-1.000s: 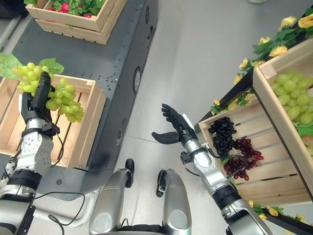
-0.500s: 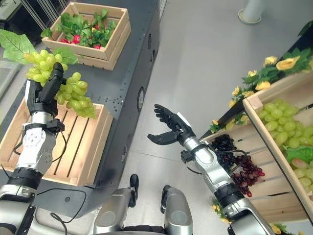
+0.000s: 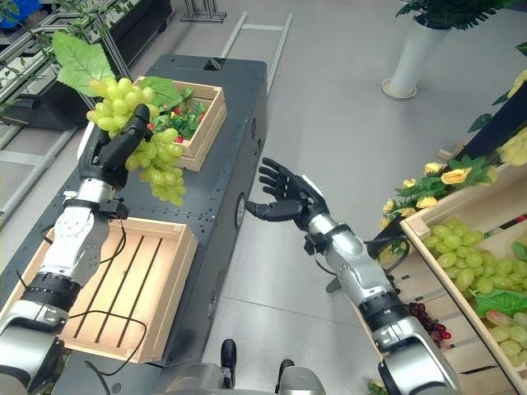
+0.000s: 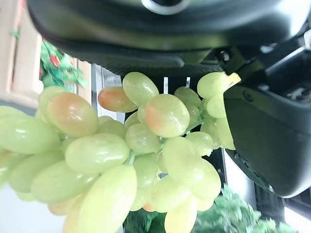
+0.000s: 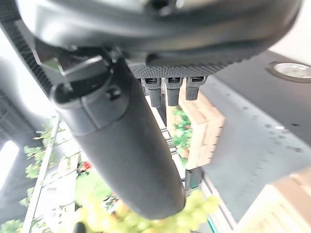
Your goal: Pick up the fruits from the basket on one side to the basket on the other side
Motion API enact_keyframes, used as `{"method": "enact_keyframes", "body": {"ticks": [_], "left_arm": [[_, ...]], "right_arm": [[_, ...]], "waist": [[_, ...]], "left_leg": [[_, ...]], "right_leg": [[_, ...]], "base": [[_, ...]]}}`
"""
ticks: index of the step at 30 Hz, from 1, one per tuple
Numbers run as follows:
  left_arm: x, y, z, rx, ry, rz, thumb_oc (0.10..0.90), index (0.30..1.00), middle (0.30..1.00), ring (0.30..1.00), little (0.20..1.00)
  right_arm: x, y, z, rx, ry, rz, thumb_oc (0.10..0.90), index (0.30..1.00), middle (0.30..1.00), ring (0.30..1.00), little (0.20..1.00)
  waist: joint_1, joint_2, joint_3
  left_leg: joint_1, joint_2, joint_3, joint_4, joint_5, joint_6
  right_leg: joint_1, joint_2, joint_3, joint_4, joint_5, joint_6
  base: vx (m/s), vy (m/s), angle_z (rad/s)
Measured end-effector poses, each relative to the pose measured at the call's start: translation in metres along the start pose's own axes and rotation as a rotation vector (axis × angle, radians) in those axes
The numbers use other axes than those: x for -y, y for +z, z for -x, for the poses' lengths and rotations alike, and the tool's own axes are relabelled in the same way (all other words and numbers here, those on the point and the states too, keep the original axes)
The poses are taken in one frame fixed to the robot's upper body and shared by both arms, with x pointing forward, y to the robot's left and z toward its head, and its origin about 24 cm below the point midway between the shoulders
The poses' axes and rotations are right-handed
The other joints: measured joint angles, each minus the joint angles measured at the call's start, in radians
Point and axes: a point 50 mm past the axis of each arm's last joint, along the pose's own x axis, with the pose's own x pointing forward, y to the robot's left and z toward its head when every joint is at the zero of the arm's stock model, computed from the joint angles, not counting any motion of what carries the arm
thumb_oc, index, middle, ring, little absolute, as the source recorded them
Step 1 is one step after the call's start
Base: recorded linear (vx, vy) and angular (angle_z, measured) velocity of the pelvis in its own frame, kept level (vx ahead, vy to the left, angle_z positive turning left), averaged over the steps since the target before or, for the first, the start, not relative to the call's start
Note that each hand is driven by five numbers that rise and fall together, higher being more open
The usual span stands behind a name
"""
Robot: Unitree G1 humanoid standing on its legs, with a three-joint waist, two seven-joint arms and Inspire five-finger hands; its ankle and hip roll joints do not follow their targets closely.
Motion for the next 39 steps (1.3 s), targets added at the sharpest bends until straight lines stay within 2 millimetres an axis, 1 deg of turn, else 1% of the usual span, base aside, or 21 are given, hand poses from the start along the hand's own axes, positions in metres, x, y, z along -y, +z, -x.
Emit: {"method": "enact_keyframes", "body": {"ticks": [3,5,9,12,15,22,26,31,34,39], "left_arm": [[0.017,0.002,-0.010,0.004,-0.054,0.017,0.400,0.300,0.300,0.300,0.300],[0.026,0.005,-0.015,0.015,-0.081,0.032,0.400,0.300,0.300,0.300,0.300],[0.047,0.011,-0.027,0.033,-0.125,0.100,0.400,0.300,0.300,0.300,0.300],[0.060,0.016,-0.033,0.056,-0.153,0.158,0.400,0.300,0.300,0.300,0.300],[0.070,0.020,-0.038,0.066,-0.187,0.191,0.400,0.300,0.300,0.300,0.300],[0.075,0.033,-0.046,0.104,-0.219,0.204,0.400,0.300,0.300,0.300,0.300],[0.078,0.041,-0.051,0.129,-0.223,0.210,0.400,0.300,0.300,0.300,0.300],[0.081,0.043,-0.053,0.131,-0.208,0.257,0.400,0.300,0.300,0.300,0.300],[0.086,0.041,-0.053,0.129,-0.213,0.273,0.400,0.300,0.300,0.300,0.300],[0.088,0.041,-0.053,0.129,-0.233,0.277,0.400,0.300,0.300,0.300,0.300]], "right_arm": [[-0.007,0.027,-0.017,0.056,0.039,0.022,0.800,0.900,0.900,0.900,0.900],[-0.011,0.040,-0.024,0.087,0.059,0.004,0.800,0.900,0.900,0.900,0.900],[-0.023,0.057,-0.036,0.112,0.099,-0.027,0.800,0.900,0.900,0.900,0.900],[-0.031,0.059,-0.041,0.108,0.120,-0.076,0.800,0.900,0.900,0.900,0.900],[-0.032,0.060,-0.044,0.094,0.118,-0.113,0.800,0.900,0.900,0.900,0.900],[-0.039,0.052,-0.052,0.049,0.139,-0.251,0.800,0.900,0.900,0.900,0.900],[-0.045,0.050,-0.056,0.043,0.153,-0.276,0.800,0.900,0.900,0.900,0.900],[-0.051,0.053,-0.059,0.039,0.180,-0.288,0.800,0.900,0.900,0.900,0.900],[-0.054,0.050,-0.059,0.021,0.193,-0.302,0.800,0.900,0.900,0.900,0.900],[-0.056,0.048,-0.059,0.010,0.200,-0.309,0.800,0.900,0.900,0.900,0.900]], "waist": [[-0.010,-0.001,0.000],[-0.008,-0.001,-0.001],[-0.010,-0.002,-0.001],[-0.012,-0.004,-0.002],[-0.012,-0.006,-0.003],[-0.014,-0.011,-0.006],[-0.014,-0.019,-0.011],[-0.014,-0.020,-0.012],[-0.015,-0.024,-0.014],[-0.016,-0.031,-0.018]], "left_leg": [[0.022,-0.012,0.002,-0.038,0.015,0.009],[0.019,-0.015,0.001,-0.039,0.015,0.009],[0.021,-0.015,0.000,-0.039,0.015,0.009],[0.027,-0.014,0.001,-0.039,0.015,0.009],[0.033,-0.014,0.005,-0.040,0.015,0.009],[0.037,-0.013,0.013,-0.040,0.016,0.010],[0.039,-0.013,0.020,-0.040,0.016,0.011],[0.042,-0.012,0.022,-0.040,0.016,0.011],[0.042,-0.012,0.023,-0.040,0.016,0.011],[0.043,-0.012,0.025,-0.040,0.016,0.011]], "right_leg": [[0.037,-0.002,0.007,-0.078,0.041,0.012],[0.040,-0.003,0.018,-0.099,0.056,0.014],[0.039,-0.004,0.028,-0.099,0.059,0.015],[0.044,-0.003,0.030,-0.099,0.060,0.014],[0.048,-0.003,0.033,-0.099,0.061,0.015],[0.049,-0.004,0.041,-0.099,0.066,0.015],[0.049,-0.004,0.051,-0.099,0.067,0.016],[0.049,-0.004,0.055,-0.099,0.069,0.016],[0.049,-0.003,0.057,-0.099,0.070,0.016],[0.049,-0.003,0.059,-0.099,0.070,0.016]], "base": [[-0.02,-0.010,-0.05],[-0.02,-0.006,-0.13],[0.00,0.002,-0.05],[0.02,0.005,-0.02],[0.01,0.015,-0.02],[0.01,0.020,-0.03],[0.03,0.014,-0.04],[0.01,0.003,-0.03],[0.00,0.000,0.00],[0.00,0.000,0.00]]}}
